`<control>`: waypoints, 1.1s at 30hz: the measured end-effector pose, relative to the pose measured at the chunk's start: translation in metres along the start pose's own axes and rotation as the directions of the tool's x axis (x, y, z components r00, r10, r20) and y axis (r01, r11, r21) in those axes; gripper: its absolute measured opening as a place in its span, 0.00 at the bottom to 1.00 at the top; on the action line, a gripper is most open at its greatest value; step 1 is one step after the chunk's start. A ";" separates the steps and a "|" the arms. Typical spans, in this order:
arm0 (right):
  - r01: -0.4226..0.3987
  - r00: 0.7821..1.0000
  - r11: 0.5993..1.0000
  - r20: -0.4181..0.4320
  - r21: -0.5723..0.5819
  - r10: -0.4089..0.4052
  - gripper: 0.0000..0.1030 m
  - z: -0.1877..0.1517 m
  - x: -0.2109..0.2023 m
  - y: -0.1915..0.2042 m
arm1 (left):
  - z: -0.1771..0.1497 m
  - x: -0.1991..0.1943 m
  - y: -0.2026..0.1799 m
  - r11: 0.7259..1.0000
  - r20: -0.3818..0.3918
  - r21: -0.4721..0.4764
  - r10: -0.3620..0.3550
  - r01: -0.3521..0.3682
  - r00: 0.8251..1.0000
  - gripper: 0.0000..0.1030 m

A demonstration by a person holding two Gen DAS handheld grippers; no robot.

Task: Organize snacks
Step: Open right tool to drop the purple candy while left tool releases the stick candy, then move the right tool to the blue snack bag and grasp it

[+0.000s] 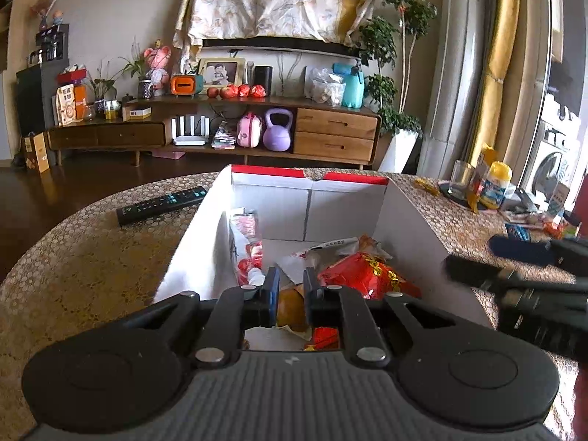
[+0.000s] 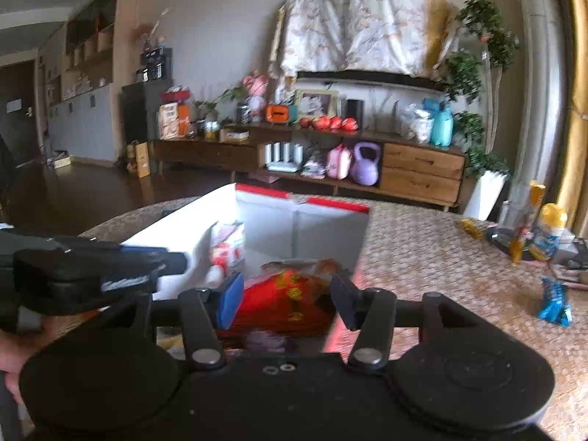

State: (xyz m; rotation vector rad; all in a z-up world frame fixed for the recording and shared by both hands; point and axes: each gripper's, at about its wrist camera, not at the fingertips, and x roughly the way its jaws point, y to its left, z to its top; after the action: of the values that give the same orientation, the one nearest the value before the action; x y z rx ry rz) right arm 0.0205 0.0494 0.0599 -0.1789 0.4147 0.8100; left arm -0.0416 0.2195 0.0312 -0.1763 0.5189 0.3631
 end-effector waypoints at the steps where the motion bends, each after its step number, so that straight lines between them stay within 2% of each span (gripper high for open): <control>1: 0.018 1.000 1.000 0.008 0.007 -0.019 0.52 0.000 -0.001 -0.009 | 0.000 0.000 -0.002 1.000 0.000 0.004 0.000 0.000 1.000 0.21; 2: 0.041 0.999 0.999 0.013 0.016 -0.041 0.54 0.001 -0.002 -0.019 | 0.000 0.000 -0.004 1.000 0.003 0.005 -0.001 0.001 1.000 0.31; 3: 0.066 0.998 0.997 0.016 0.028 -0.067 0.55 0.000 -0.003 -0.030 | 0.001 0.001 -0.006 1.000 0.005 0.005 -0.002 0.002 1.000 0.49; 5: 0.118 0.993 0.992 0.017 0.053 -0.119 0.58 -0.003 -0.003 -0.054 | 0.001 -0.001 -0.008 1.000 0.028 -0.002 -0.006 0.006 1.000 0.69; 8: 0.213 0.977 0.972 0.011 0.096 -0.215 0.60 -0.004 -0.002 -0.099 | 0.003 0.001 -0.013 1.000 0.030 0.004 -0.009 0.009 1.000 0.69; 12: 0.331 0.943 0.932 -0.023 0.144 -0.332 0.62 -0.010 0.005 -0.159 | 0.006 0.002 -0.019 1.000 0.033 0.026 -0.004 0.003 0.999 0.77; 16: 0.405 0.914 0.893 -0.067 0.196 -0.400 0.63 -0.020 0.014 -0.208 | 0.006 0.004 -0.023 0.998 0.032 0.070 -0.010 0.008 0.999 0.79; 19: 0.439 0.898 0.872 -0.092 0.215 -0.430 0.63 -0.027 0.022 -0.233 | 0.006 0.004 -0.024 0.994 0.032 0.106 -0.014 0.011 0.999 0.80; 27: 0.496 0.868 0.842 -0.149 0.212 -0.474 0.63 -0.039 0.044 -0.272 | 0.009 -0.001 -0.018 0.994 0.042 0.105 -0.044 0.040 0.998 0.80; 33: 0.518 0.854 0.826 -0.194 0.222 -0.483 0.63 -0.044 0.065 -0.295 | 0.008 0.000 -0.015 0.994 0.032 0.103 -0.046 0.042 0.998 0.80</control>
State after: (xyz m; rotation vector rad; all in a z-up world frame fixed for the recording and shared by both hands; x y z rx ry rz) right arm 0.2639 -0.1219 -0.0085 -0.0810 0.5660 0.2140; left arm -0.0327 0.2074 0.0389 -0.0818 0.4979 0.2952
